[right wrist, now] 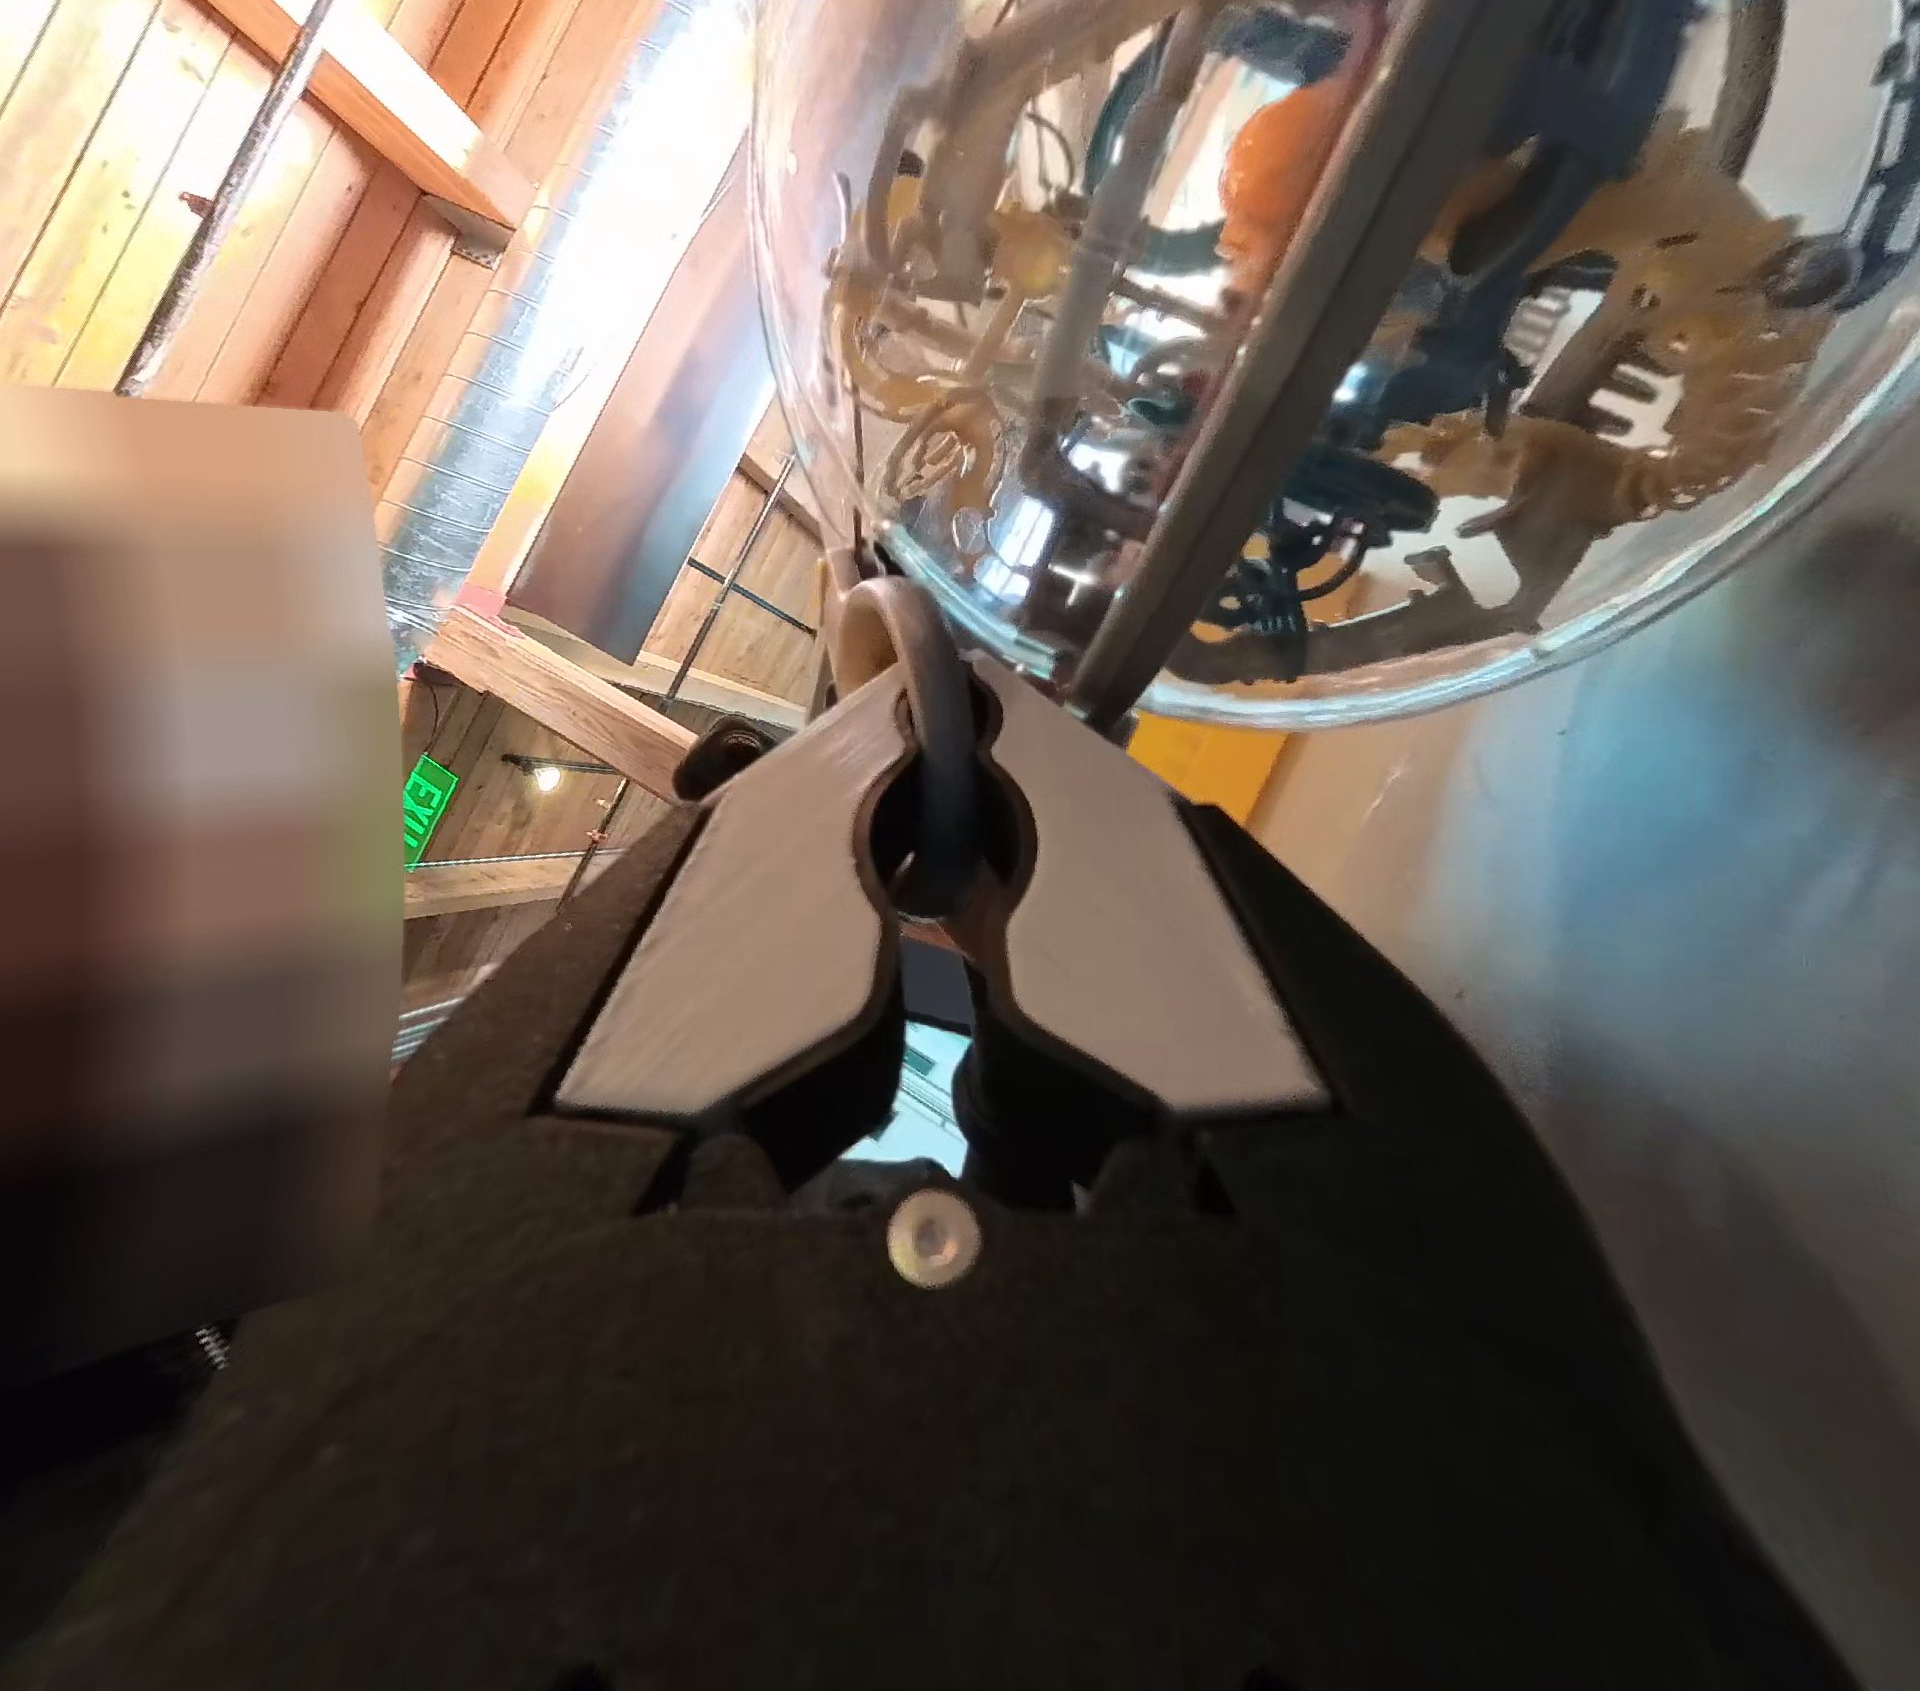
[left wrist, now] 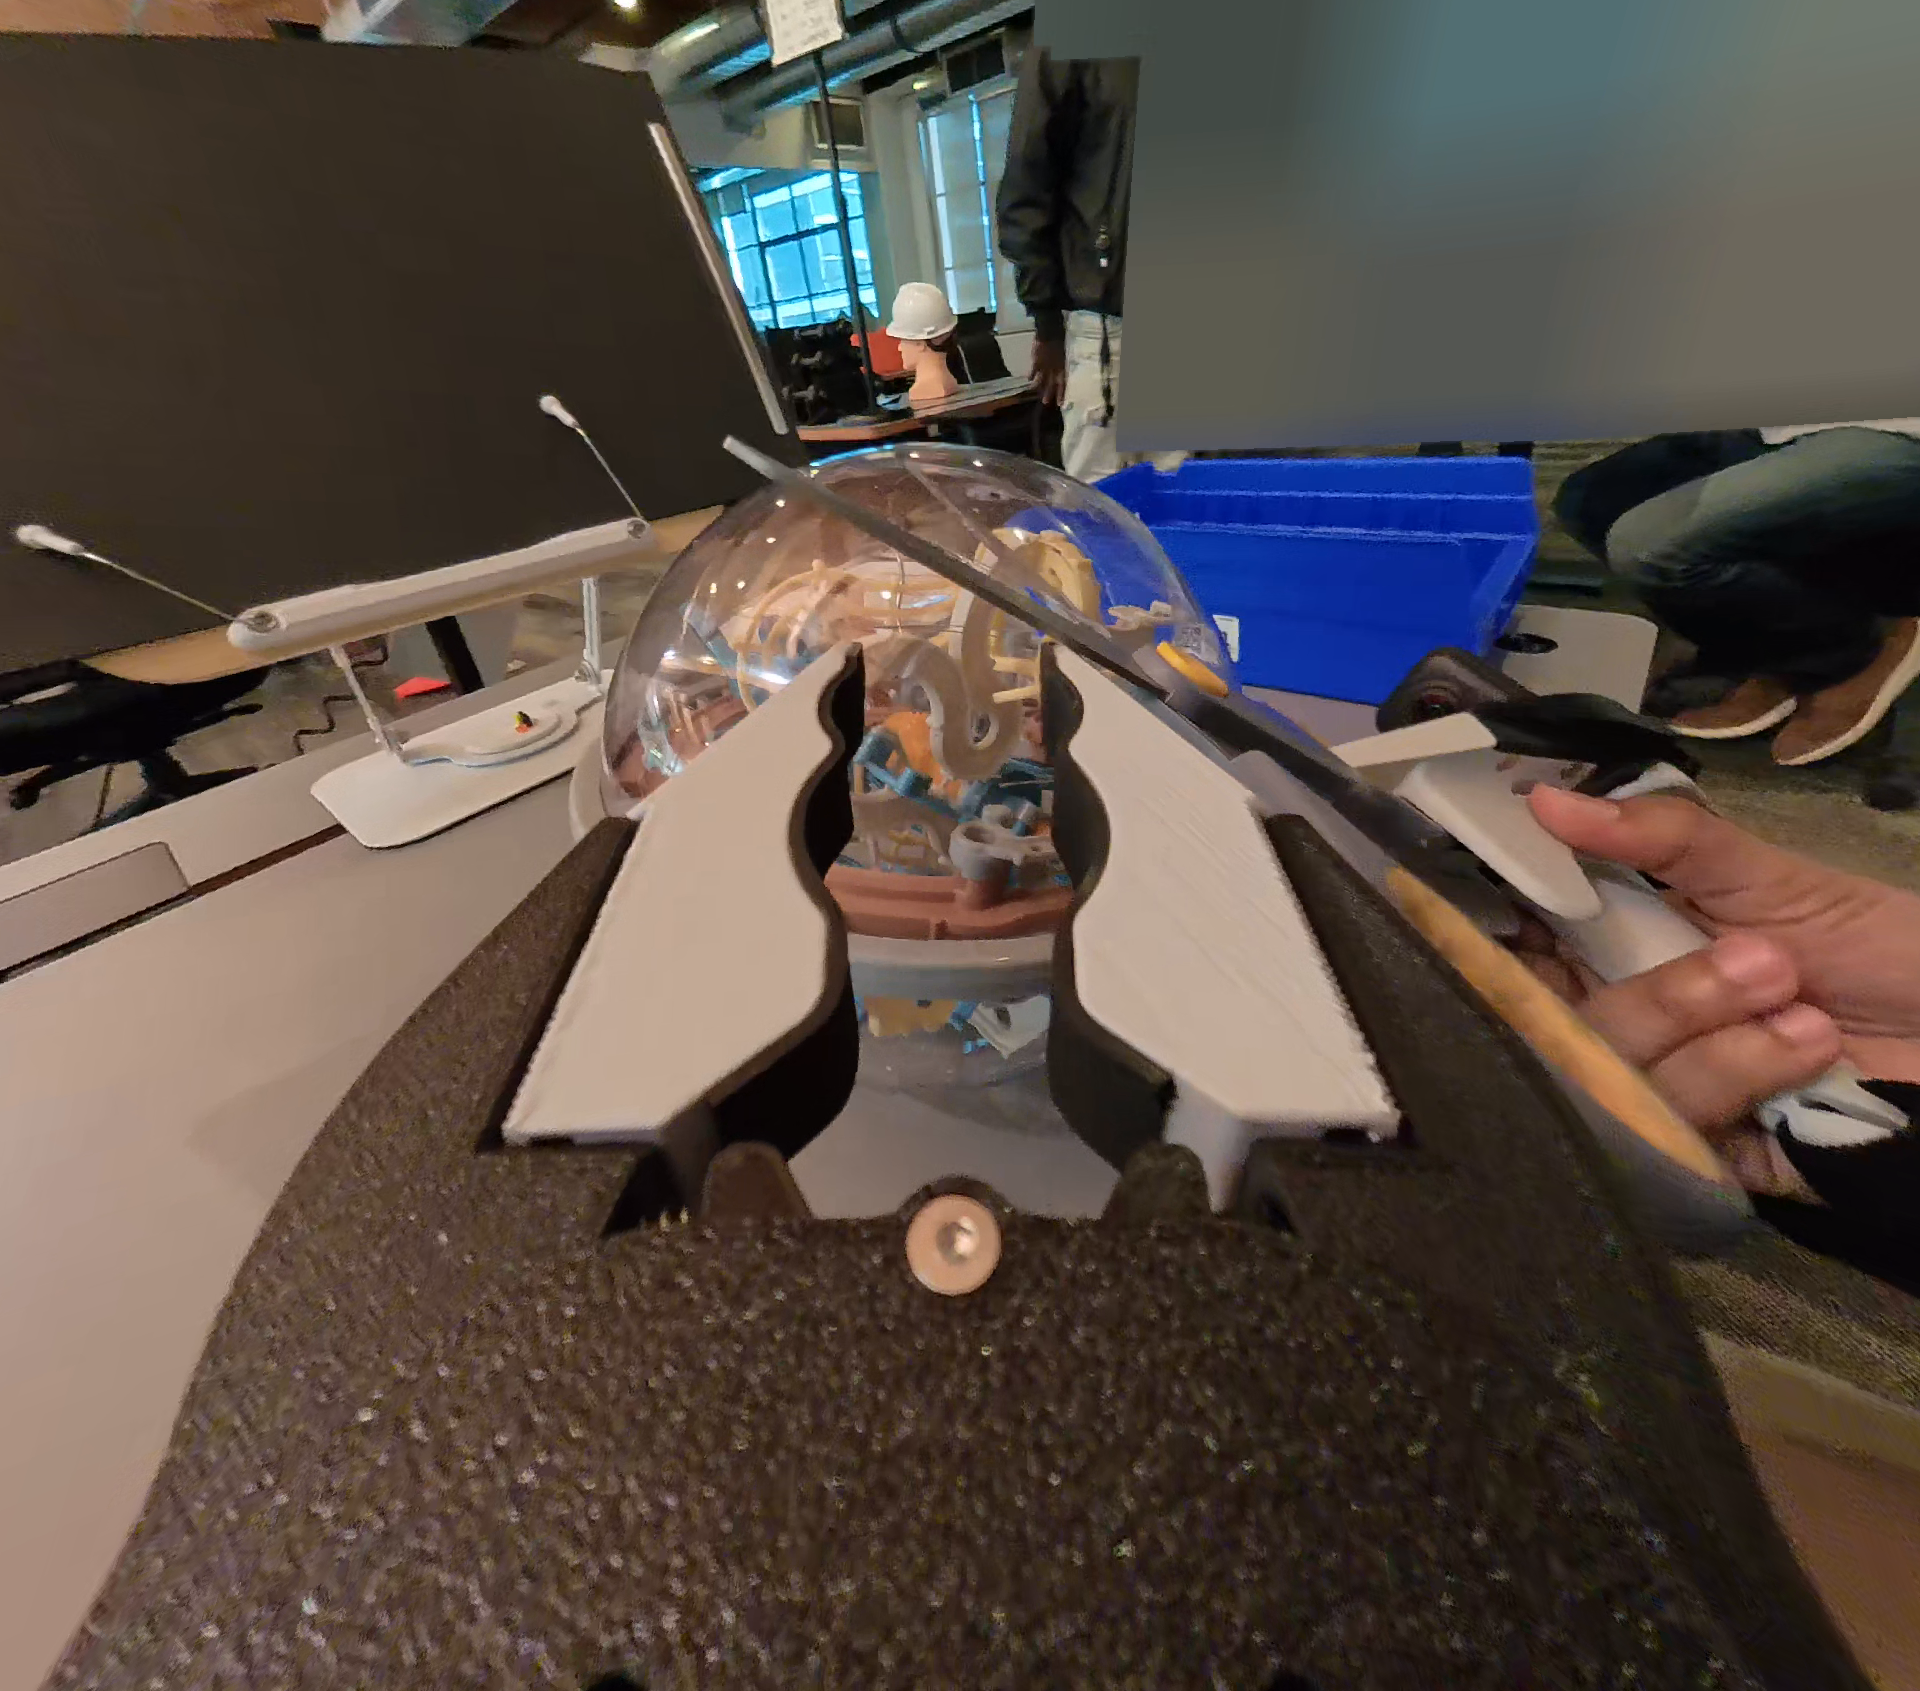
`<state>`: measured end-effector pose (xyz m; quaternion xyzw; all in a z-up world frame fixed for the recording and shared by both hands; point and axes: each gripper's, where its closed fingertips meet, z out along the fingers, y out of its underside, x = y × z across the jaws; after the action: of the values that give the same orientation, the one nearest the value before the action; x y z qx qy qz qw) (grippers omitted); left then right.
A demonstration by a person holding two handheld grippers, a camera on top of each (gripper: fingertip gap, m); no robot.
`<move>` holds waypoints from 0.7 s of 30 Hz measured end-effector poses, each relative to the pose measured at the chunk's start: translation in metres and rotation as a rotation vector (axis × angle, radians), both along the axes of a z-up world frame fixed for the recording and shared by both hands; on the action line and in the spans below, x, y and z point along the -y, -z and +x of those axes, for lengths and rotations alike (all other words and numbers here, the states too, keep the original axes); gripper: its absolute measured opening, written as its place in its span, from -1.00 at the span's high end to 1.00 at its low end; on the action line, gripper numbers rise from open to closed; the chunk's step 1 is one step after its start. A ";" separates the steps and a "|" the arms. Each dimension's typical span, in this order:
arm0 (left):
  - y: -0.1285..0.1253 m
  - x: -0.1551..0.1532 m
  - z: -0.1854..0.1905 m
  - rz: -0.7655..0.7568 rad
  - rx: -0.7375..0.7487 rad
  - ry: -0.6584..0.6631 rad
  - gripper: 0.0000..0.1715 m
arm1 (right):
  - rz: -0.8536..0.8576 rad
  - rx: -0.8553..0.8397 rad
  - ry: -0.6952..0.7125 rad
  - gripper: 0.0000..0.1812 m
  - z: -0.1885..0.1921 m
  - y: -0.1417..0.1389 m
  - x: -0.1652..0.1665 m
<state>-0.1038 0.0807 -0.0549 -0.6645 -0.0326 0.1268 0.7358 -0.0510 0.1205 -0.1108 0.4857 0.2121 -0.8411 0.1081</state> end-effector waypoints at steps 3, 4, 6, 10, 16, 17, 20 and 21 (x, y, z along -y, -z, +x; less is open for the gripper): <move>-0.003 -0.002 -0.003 0.009 0.005 -0.020 0.71 | 0.019 0.000 0.000 1.00 0.000 -0.002 0.003; -0.004 -0.002 -0.003 0.012 0.012 -0.023 0.73 | 0.027 0.001 0.002 1.00 0.000 -0.002 0.004; -0.004 -0.003 -0.004 0.016 0.013 -0.024 0.74 | 0.034 -0.001 0.006 1.00 0.001 -0.004 0.003; -0.001 -0.005 -0.005 0.005 -0.006 -0.026 0.74 | 0.061 -0.008 0.017 1.00 0.003 -0.006 -0.001; 0.011 -0.004 0.003 -0.015 0.208 0.103 0.74 | 0.090 -0.027 0.065 1.00 0.005 -0.012 -0.009; 0.011 -0.002 0.004 0.004 0.260 0.132 0.74 | 0.093 -0.027 0.064 1.00 0.005 -0.012 -0.009; 0.008 0.003 0.003 0.067 0.376 0.201 0.74 | 0.079 -0.029 0.051 1.00 0.005 -0.012 -0.007; 0.007 0.004 0.004 0.075 0.408 0.231 0.74 | 0.075 -0.028 0.045 1.00 0.005 -0.012 -0.006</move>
<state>-0.0994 0.0766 -0.0624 -0.6477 -0.1090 -0.0964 0.7479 -0.0458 0.1268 -0.0992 0.4821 0.2341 -0.8415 0.0676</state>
